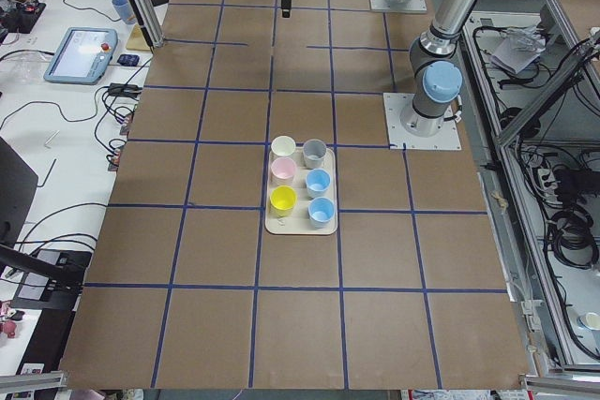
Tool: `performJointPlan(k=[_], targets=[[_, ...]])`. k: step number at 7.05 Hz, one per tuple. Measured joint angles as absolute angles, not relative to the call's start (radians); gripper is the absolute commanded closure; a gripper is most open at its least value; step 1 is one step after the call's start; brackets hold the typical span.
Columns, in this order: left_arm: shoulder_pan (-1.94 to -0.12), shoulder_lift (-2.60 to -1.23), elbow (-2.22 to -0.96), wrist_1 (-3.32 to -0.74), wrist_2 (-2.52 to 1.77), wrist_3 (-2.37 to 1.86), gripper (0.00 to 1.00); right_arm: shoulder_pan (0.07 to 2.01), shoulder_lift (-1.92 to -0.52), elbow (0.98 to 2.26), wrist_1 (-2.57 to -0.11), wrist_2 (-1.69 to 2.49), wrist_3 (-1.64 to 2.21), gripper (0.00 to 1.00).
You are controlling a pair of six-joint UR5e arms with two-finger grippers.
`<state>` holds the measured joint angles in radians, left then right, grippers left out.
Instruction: Transfer IKEA cup to right arm and place on rack
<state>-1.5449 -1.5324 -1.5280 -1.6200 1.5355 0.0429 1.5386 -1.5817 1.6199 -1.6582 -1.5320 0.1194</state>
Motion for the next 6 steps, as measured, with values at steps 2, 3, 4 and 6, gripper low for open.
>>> performJointPlan(k=[2, 3, 4, 6], targets=[[-1.545, -1.53, -1.529, -1.62, 1.536, 0.043, 0.0, 1.539, -1.582, 1.62, -1.658, -1.532, 0.118, 0.0], [-1.545, -1.527, -1.531, -1.62, 1.537, 0.043, 0.0, 1.539, -1.582, 1.62, -1.658, -1.532, 0.118, 0.0], [-1.545, -1.523, -1.536, -1.621, 1.537, 0.043, 0.0, 1.539, -1.582, 1.62, -1.658, -1.532, 0.118, 0.0], [-1.546, -1.517, -1.546, -1.625, 1.54, 0.043, 0.0, 1.539, -1.582, 1.62, -1.658, -1.532, 0.118, 0.0]])
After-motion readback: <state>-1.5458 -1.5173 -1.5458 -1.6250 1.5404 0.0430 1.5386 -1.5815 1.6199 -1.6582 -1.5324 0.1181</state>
